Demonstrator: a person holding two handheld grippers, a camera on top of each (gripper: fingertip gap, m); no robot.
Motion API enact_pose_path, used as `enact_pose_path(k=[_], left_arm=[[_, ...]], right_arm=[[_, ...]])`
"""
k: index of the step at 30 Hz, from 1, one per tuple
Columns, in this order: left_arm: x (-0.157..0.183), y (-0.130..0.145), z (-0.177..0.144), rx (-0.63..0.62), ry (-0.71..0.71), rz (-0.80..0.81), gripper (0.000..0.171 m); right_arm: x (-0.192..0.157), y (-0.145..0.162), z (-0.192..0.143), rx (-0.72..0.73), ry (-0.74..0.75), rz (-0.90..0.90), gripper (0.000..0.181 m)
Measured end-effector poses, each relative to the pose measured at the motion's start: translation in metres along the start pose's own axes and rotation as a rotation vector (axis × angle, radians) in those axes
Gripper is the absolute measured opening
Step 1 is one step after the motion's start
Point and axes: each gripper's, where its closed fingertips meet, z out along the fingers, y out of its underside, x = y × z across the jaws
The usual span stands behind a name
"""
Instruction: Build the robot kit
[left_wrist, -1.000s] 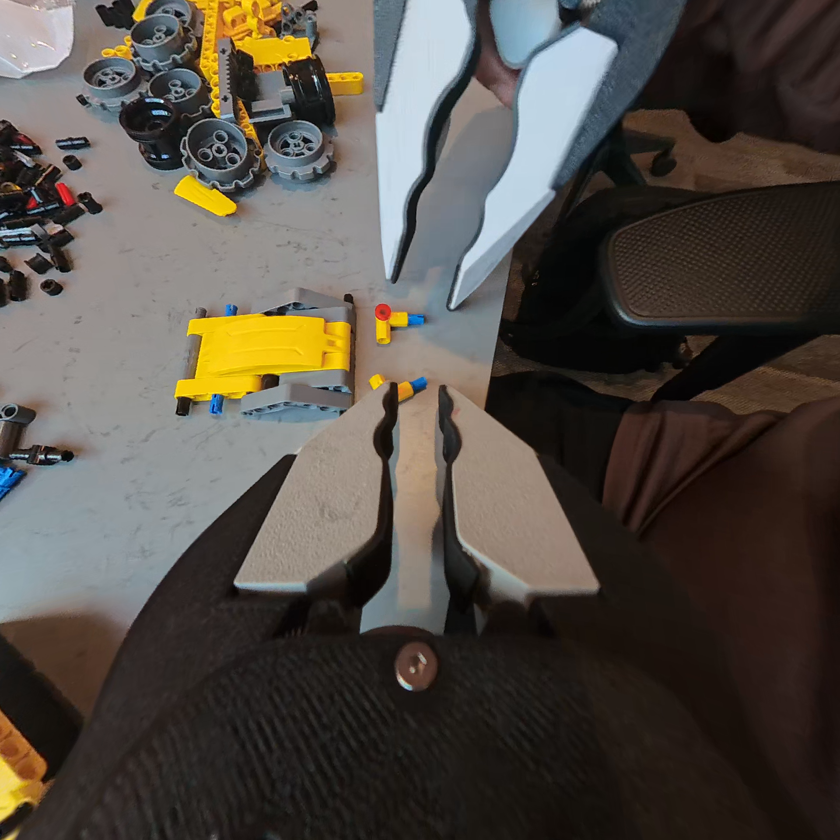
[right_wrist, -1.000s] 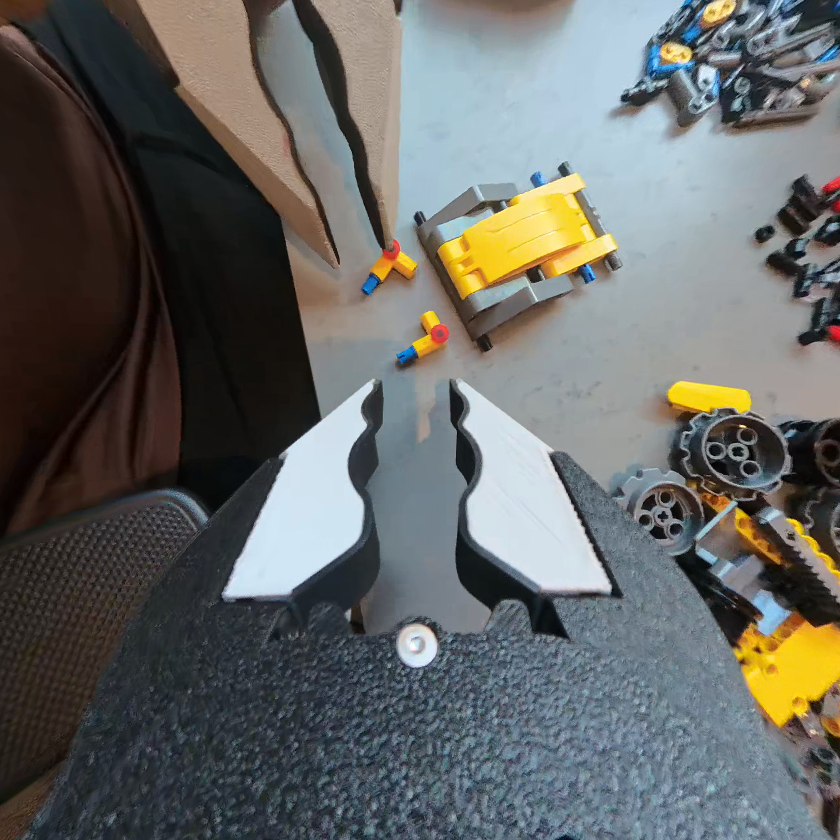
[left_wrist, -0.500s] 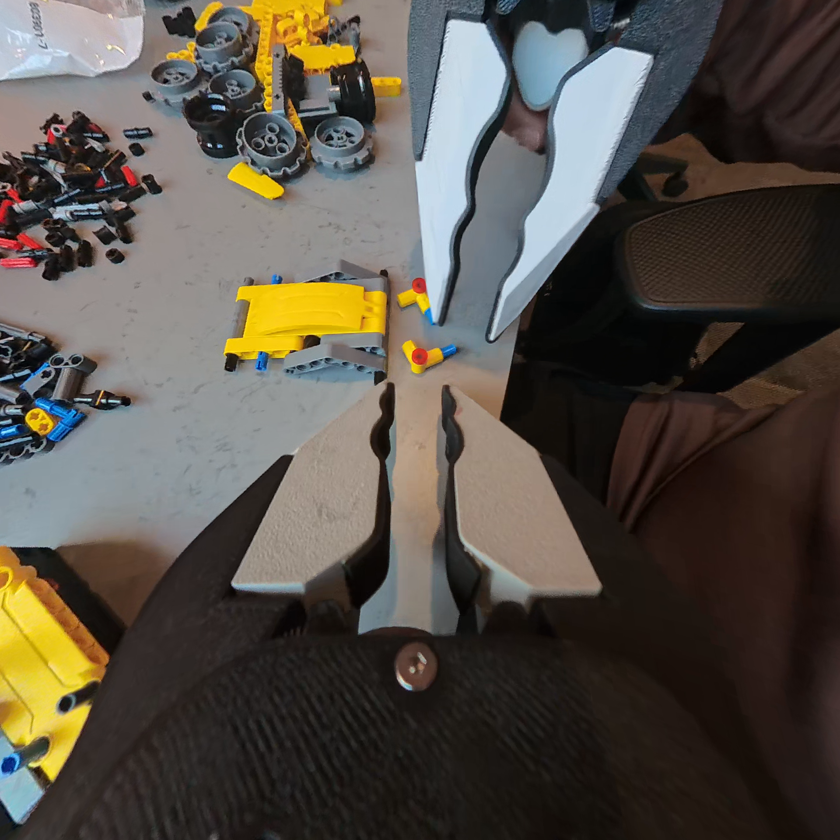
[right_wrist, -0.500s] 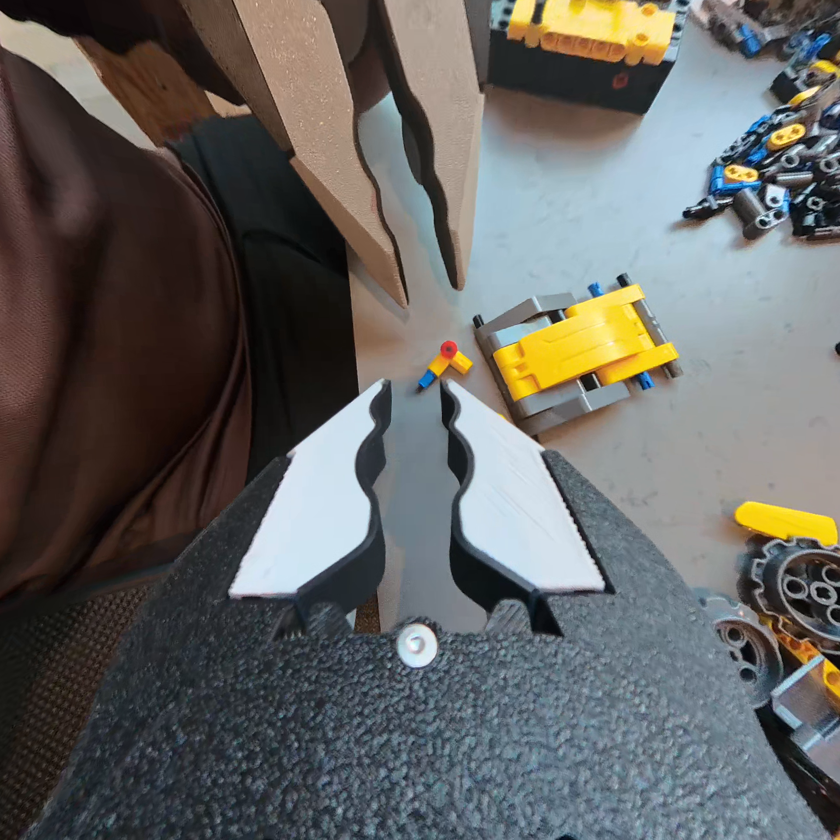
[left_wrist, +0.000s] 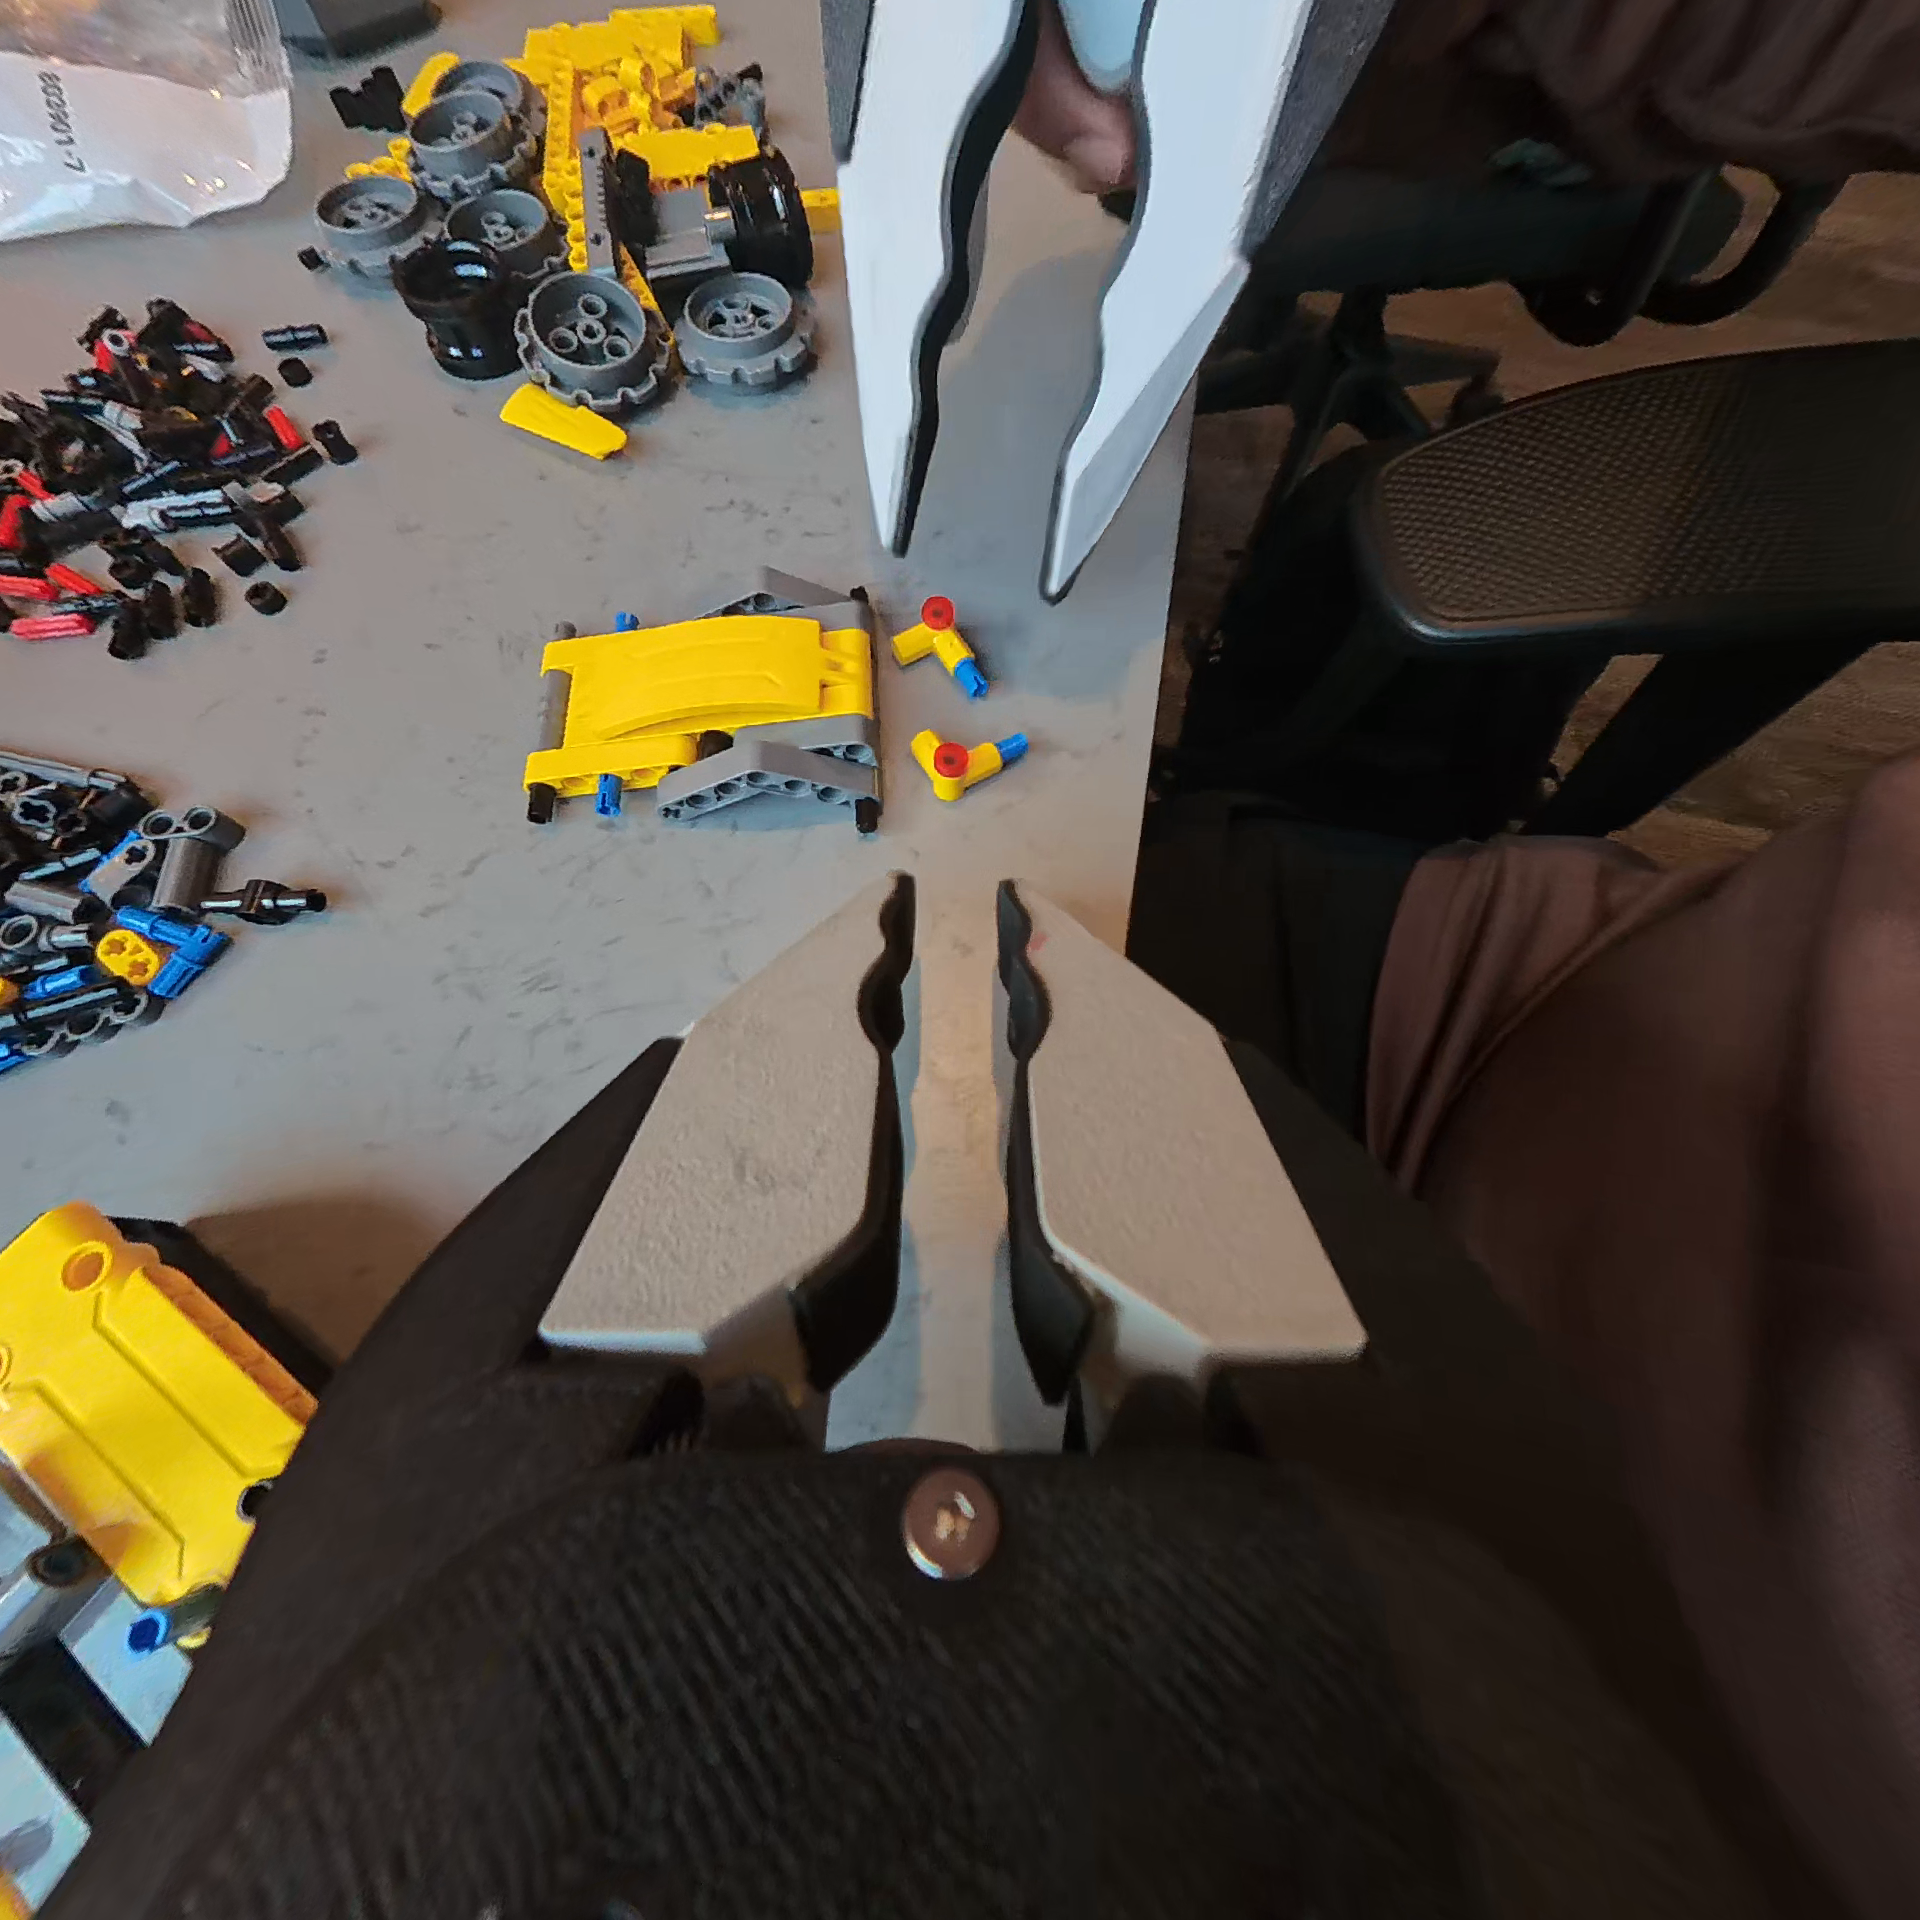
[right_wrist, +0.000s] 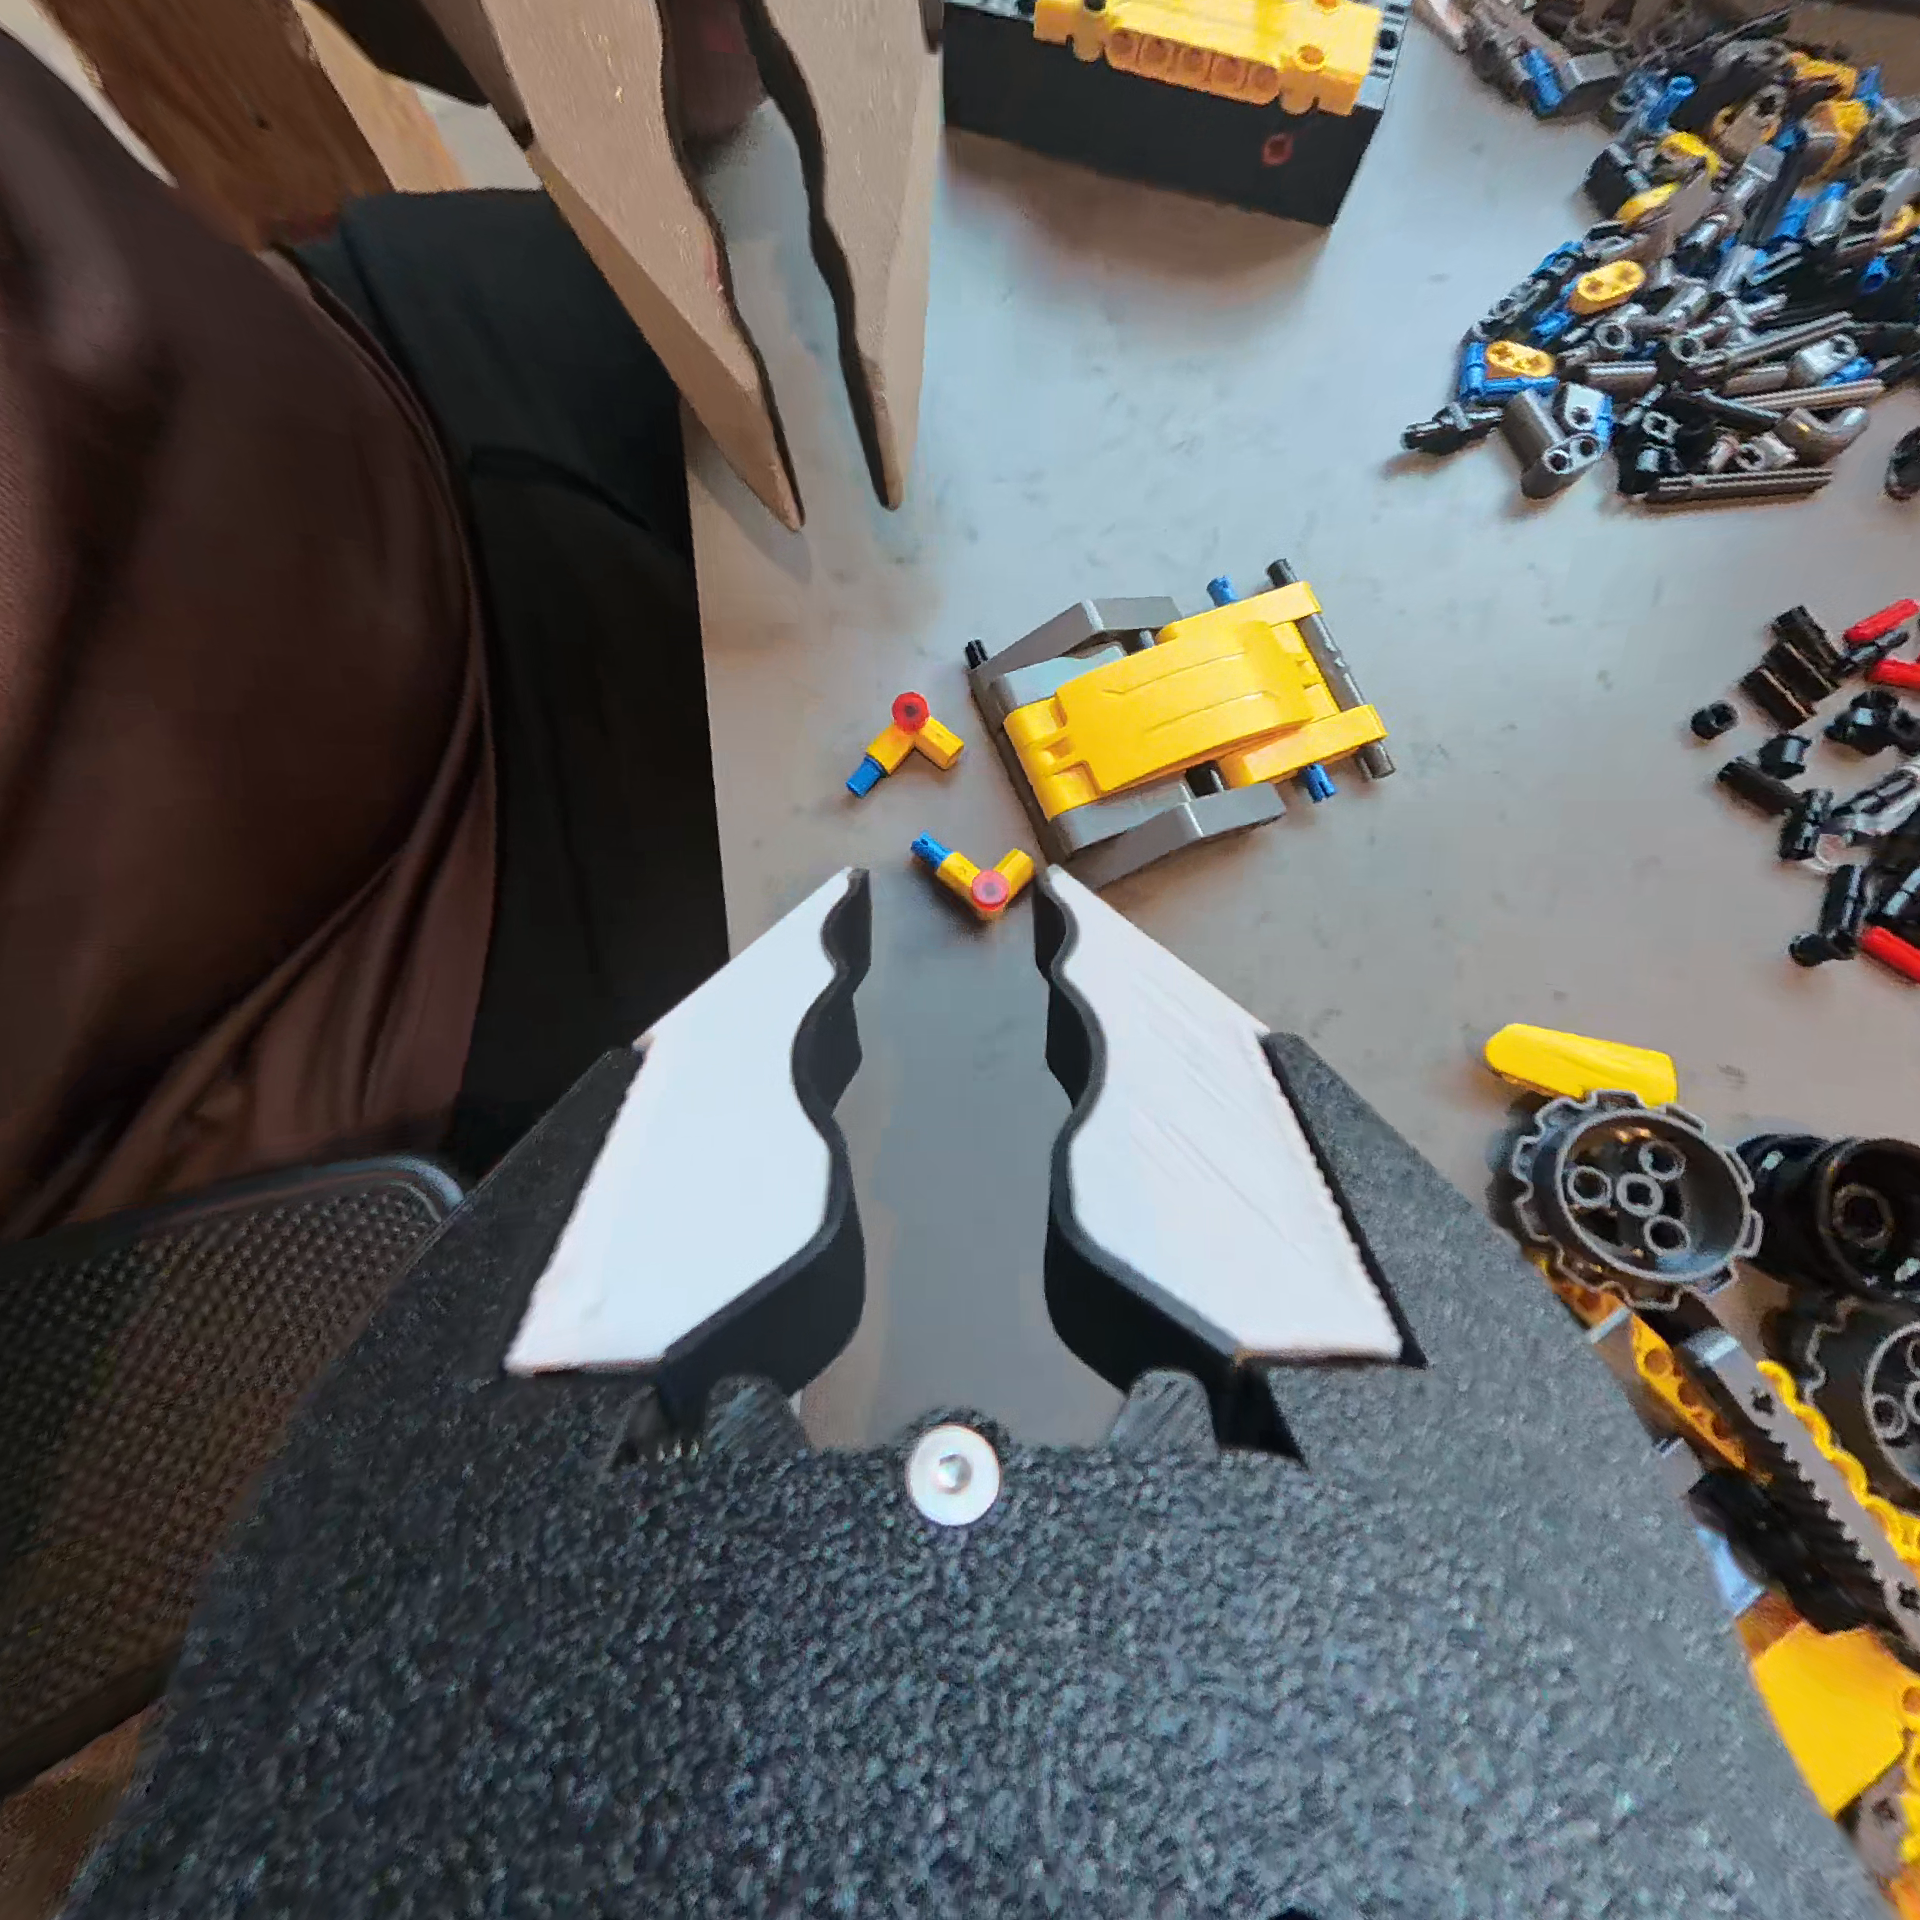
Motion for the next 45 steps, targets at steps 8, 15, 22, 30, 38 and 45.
enact_pose_path(k=[8,15,22,30,38,45], left_arm=[[0.002,0.006,0.005,-0.054,0.007,0.013,0.013],[0.002,0.009,0.007,-0.075,0.005,0.011,0.013],[0.002,0.01,0.008,-0.084,0.009,0.005,0.013],[0.002,0.01,0.008,-0.085,0.016,-0.001,0.013],[0.002,0.01,0.008,-0.084,0.02,-0.005,0.013],[0.002,0.01,0.008,-0.082,0.018,-0.003,0.013]], right_arm=[[0.001,0.004,0.007,-0.144,-0.035,-0.164,0.025],[0.008,0.012,0.014,-0.24,-0.047,-0.237,0.012],[-0.003,0.018,0.007,-0.246,-0.037,-0.161,0.01],[-0.005,0.022,0.006,-0.258,0.013,-0.048,0.01],[-0.021,0.025,0.004,-0.258,0.016,0.009,0.005],[-0.014,0.011,0.0,-0.158,0.054,0.006,0.015]])
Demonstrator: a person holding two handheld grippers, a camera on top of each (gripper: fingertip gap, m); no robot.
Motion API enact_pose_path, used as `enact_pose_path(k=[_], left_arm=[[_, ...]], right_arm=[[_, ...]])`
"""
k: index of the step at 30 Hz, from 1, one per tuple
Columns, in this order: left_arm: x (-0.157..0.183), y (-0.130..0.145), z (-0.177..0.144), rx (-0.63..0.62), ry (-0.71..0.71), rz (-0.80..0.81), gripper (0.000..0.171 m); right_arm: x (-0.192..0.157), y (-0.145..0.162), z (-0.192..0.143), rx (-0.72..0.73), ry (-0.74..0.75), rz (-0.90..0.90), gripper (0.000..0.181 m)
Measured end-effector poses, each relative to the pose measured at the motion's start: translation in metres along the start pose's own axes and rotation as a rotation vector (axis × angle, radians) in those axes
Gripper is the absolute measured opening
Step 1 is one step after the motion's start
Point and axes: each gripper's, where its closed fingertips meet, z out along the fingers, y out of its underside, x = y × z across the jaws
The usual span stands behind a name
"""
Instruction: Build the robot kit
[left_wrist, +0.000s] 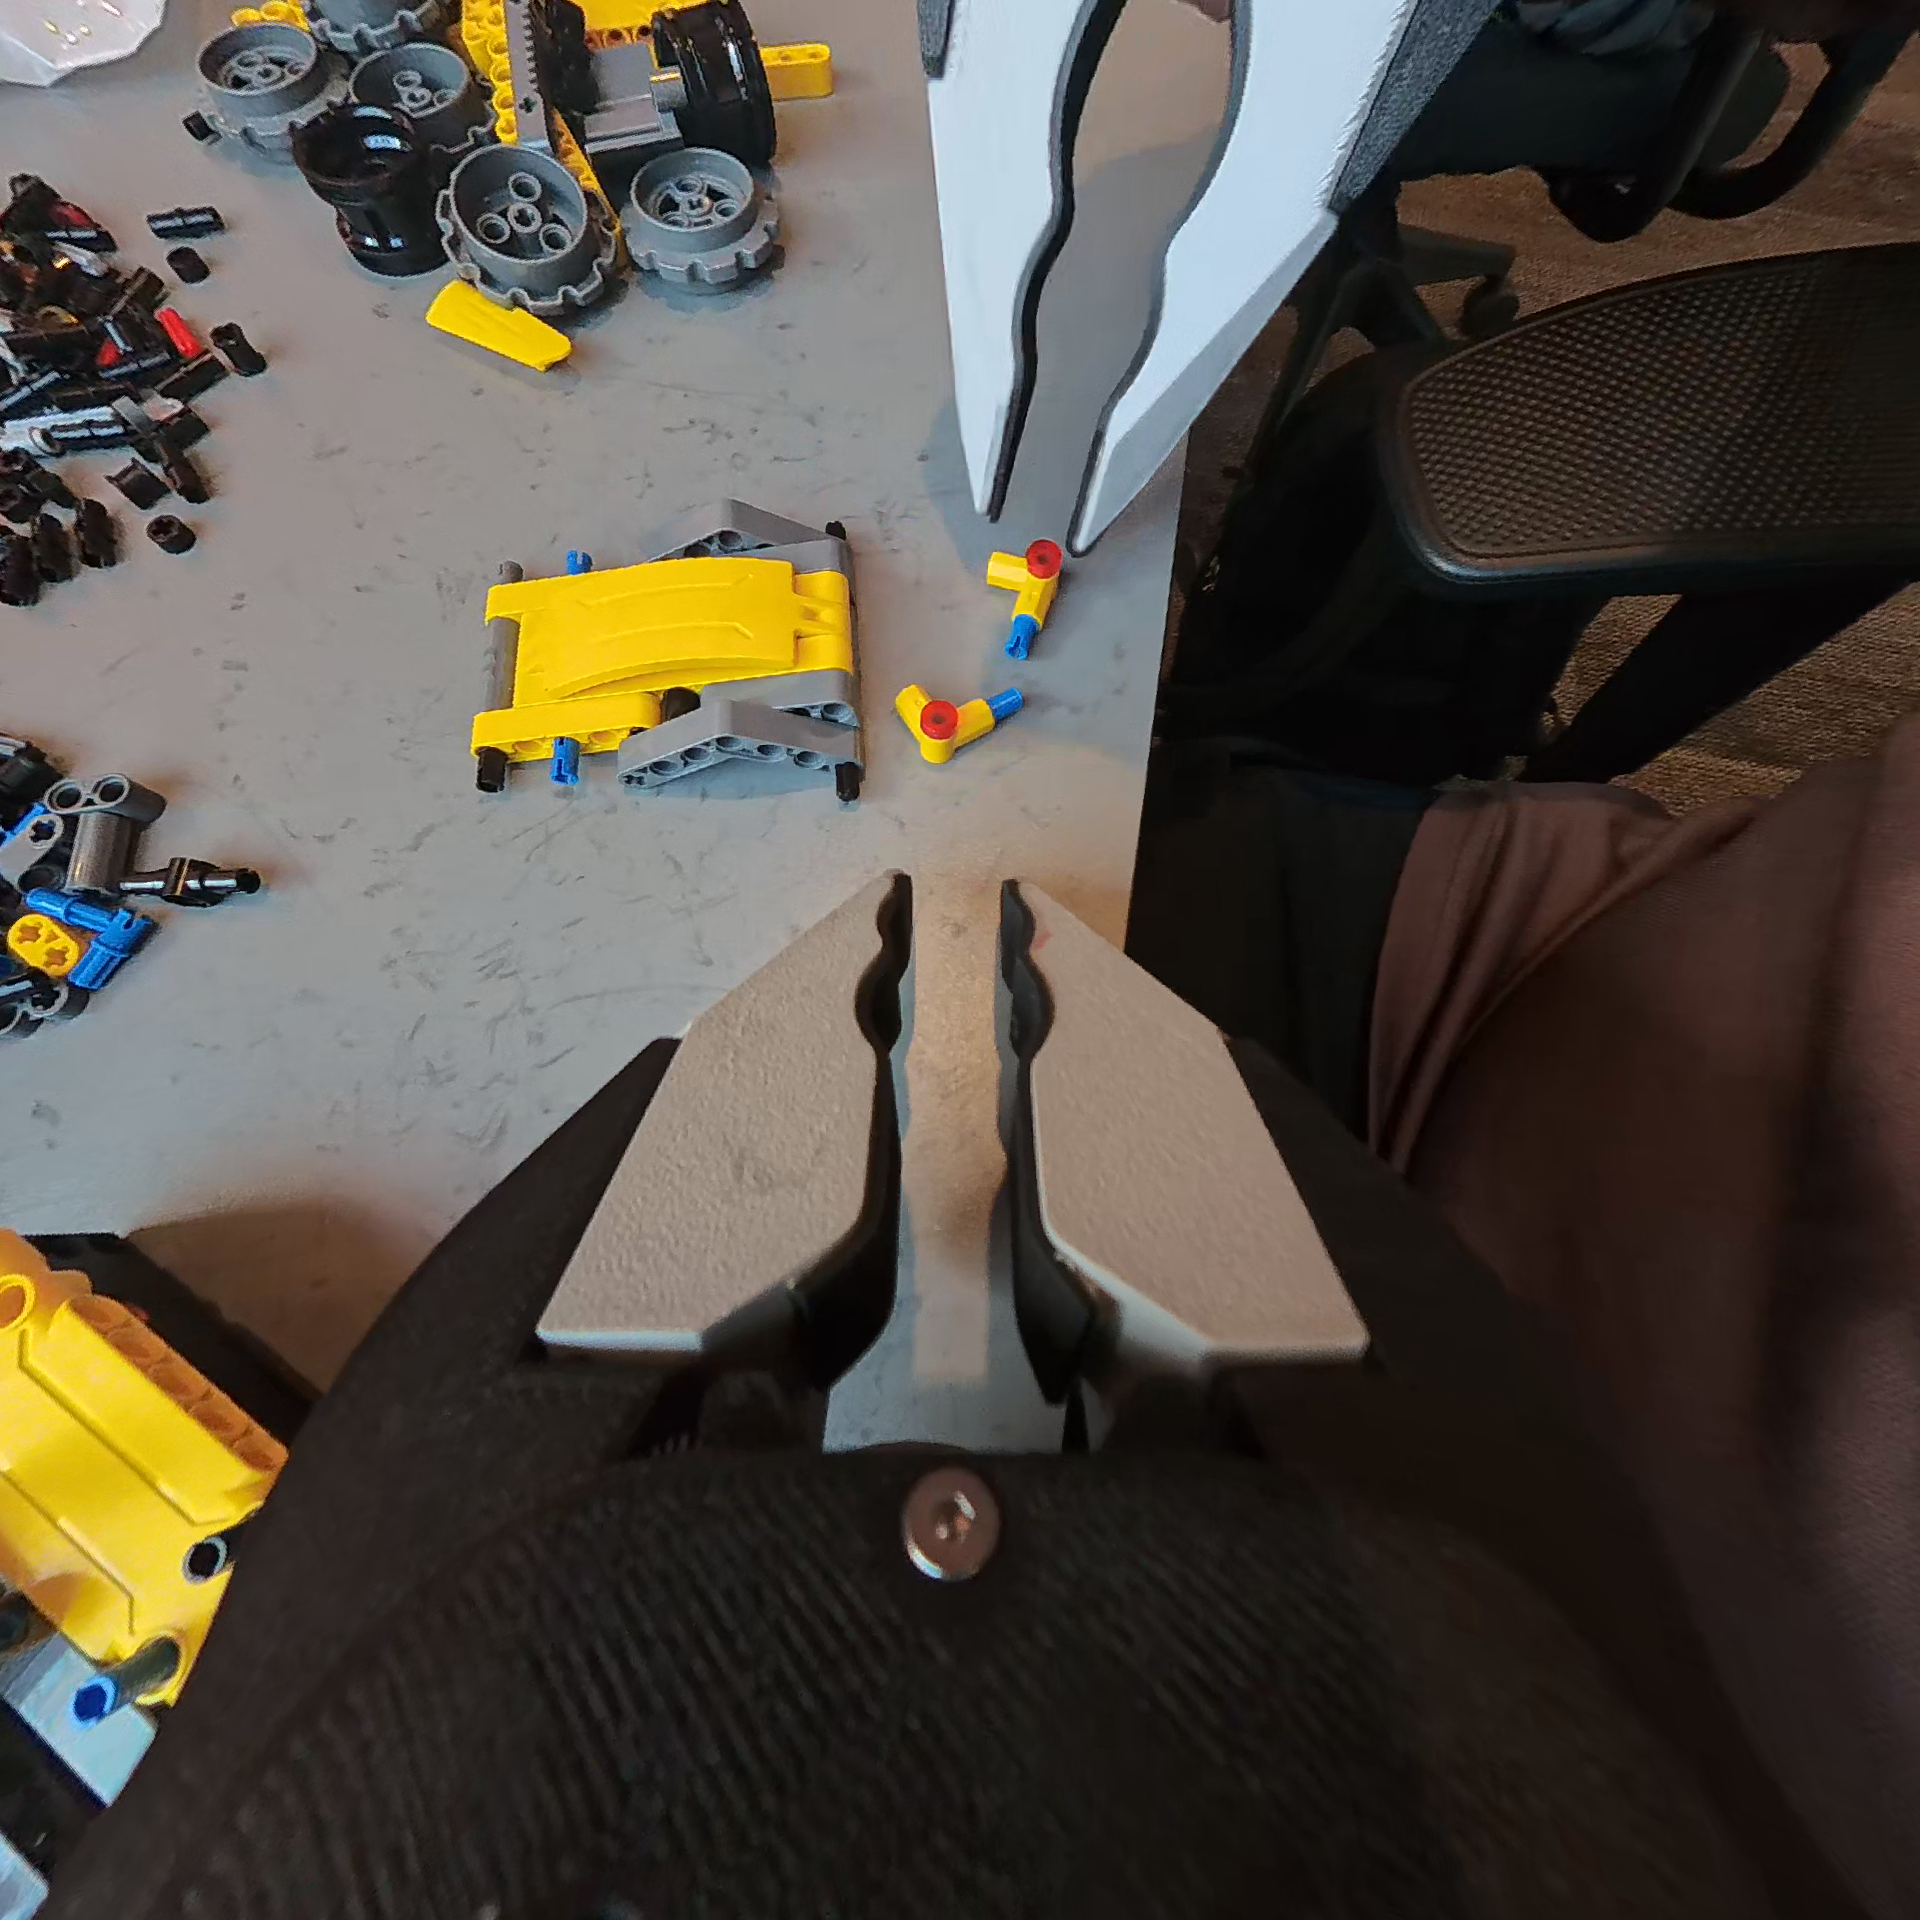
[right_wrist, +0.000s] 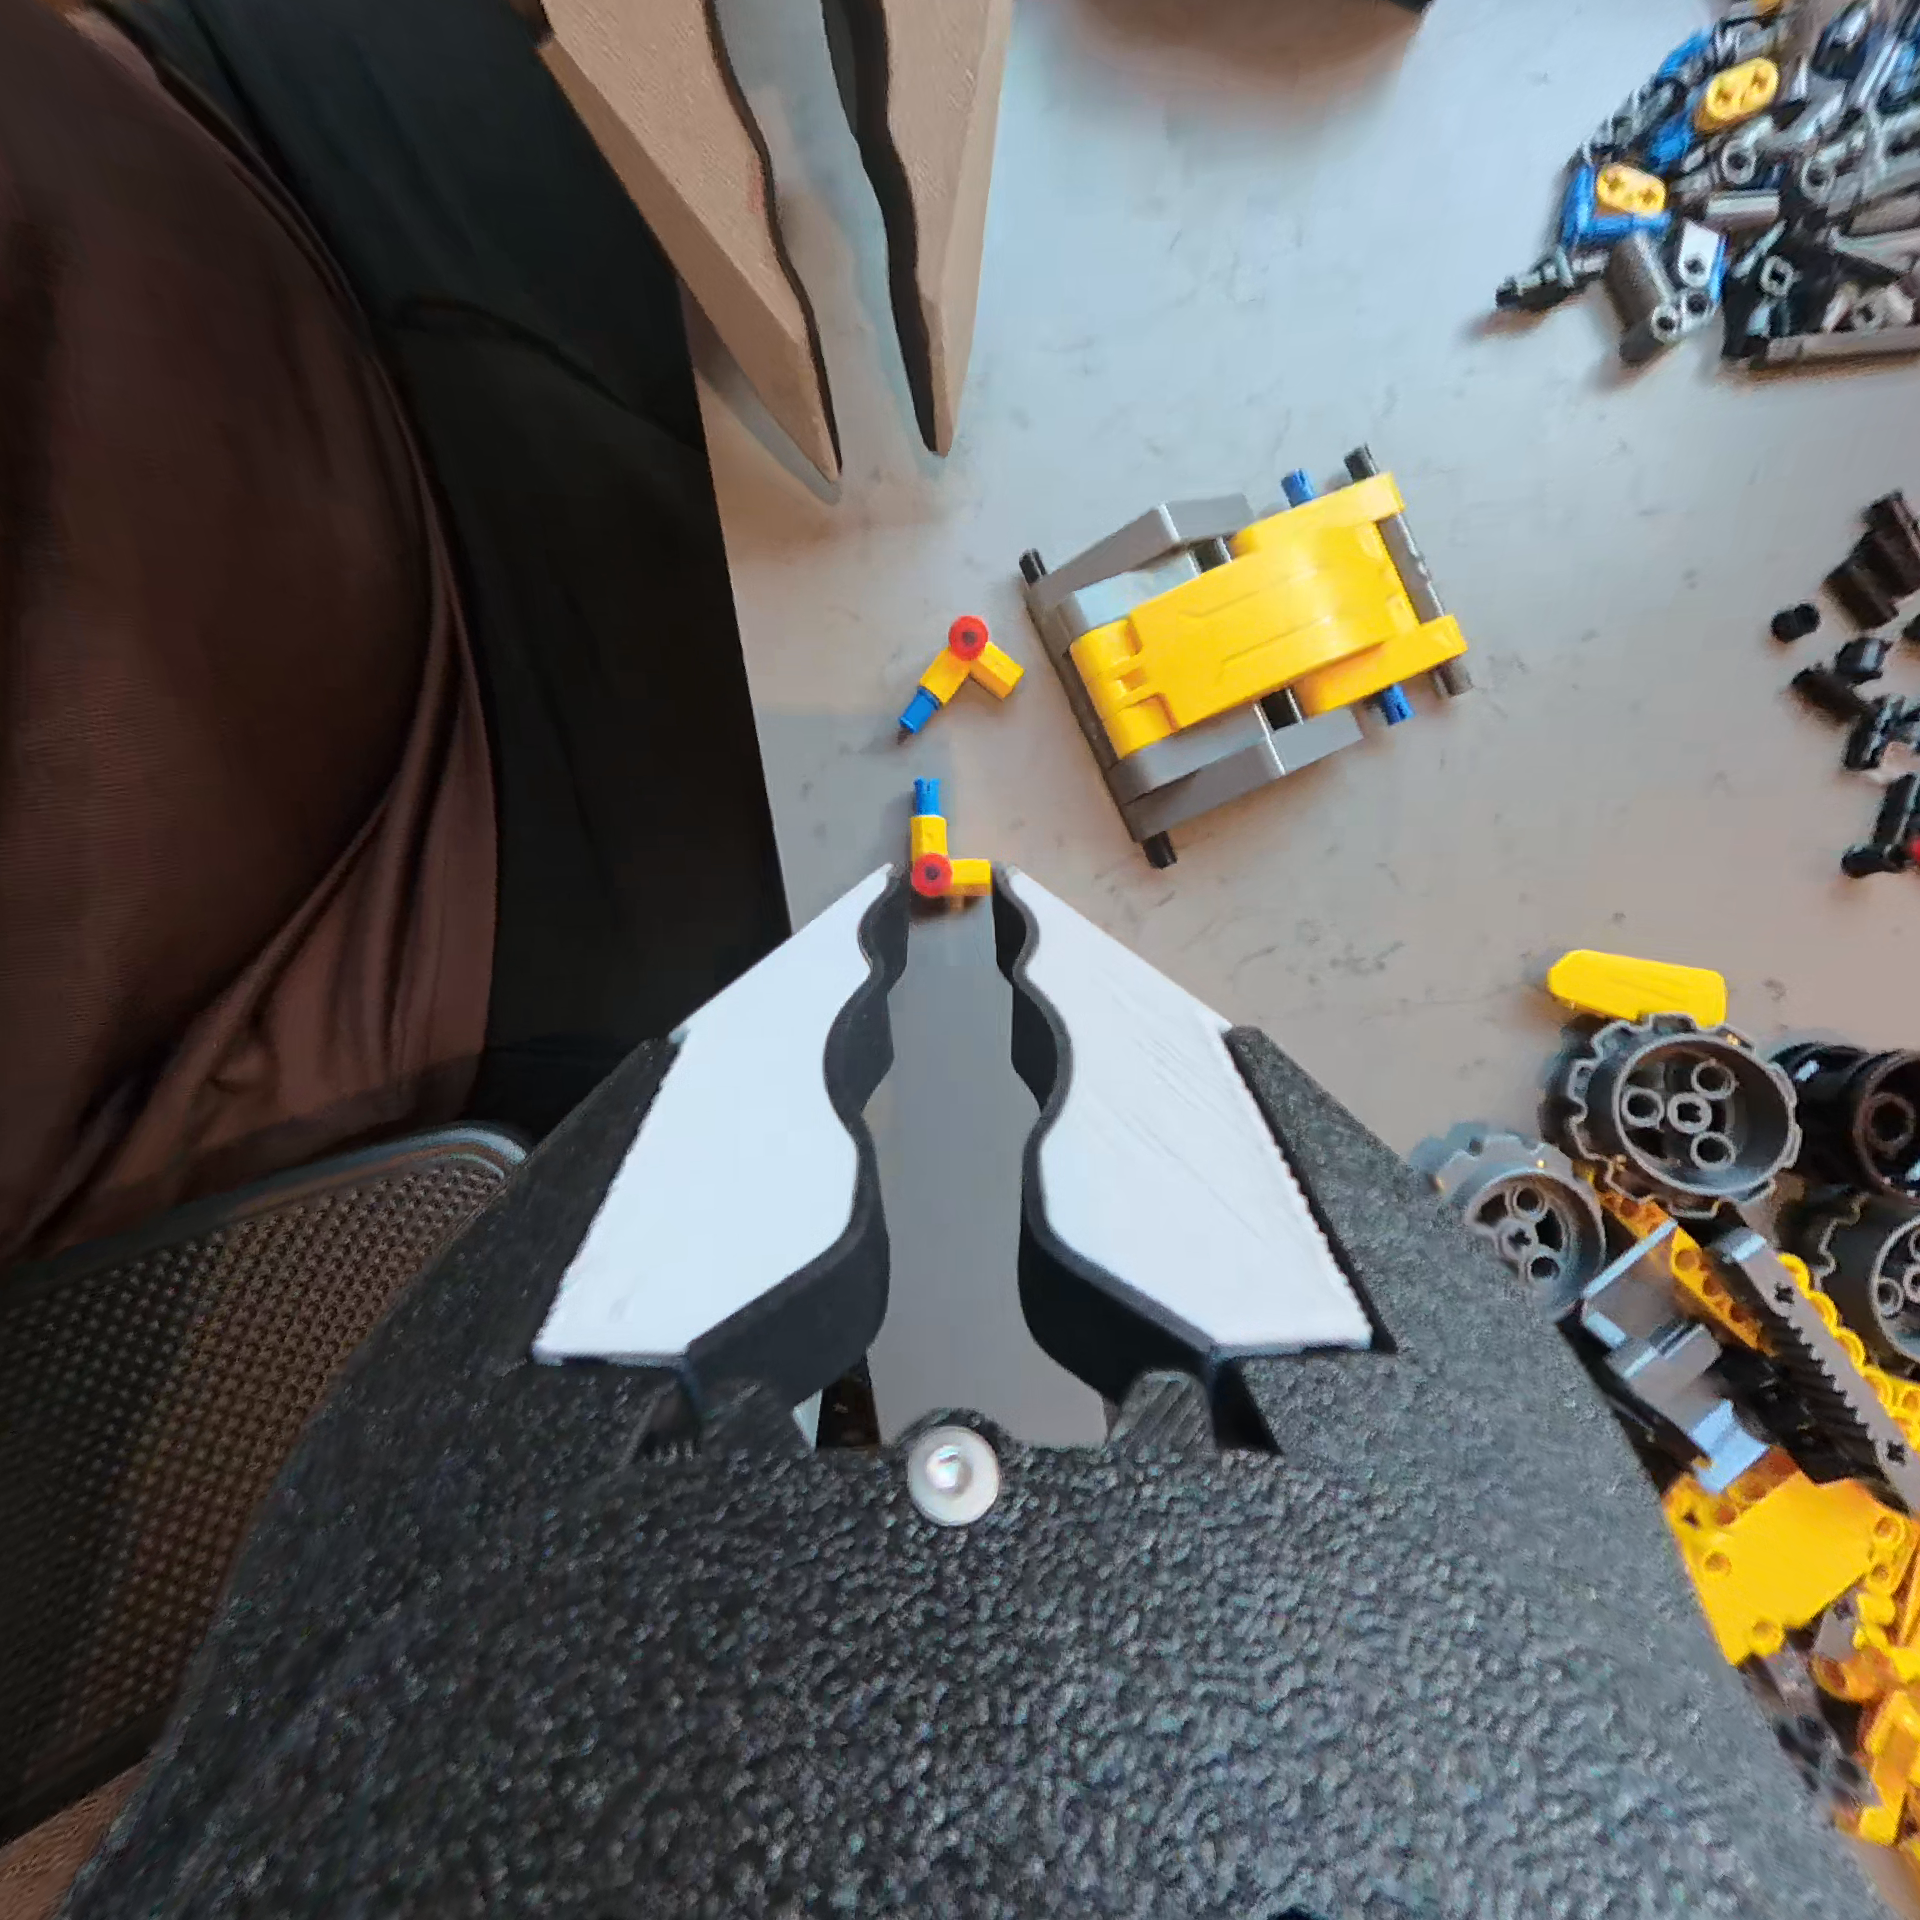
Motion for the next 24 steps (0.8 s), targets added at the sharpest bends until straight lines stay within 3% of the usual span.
enact_pose_path(k=[8,16,24], left_arm=[[-0.002,0.0,0.0,-0.003,-0.011,-0.004,0.014],[-0.015,-0.013,-0.001,0.064,-0.065,-0.05,0.018],[-0.034,-0.027,0.015,0.046,-0.101,-0.036,0.032]], right_arm=[[-0.006,-0.002,0.012,-0.018,-0.031,-0.086,0.007],[-0.004,-0.005,0.015,0.024,-0.078,-0.048,0.007],[0.033,-0.005,-0.001,0.045,-0.021,-0.078,0.007]])
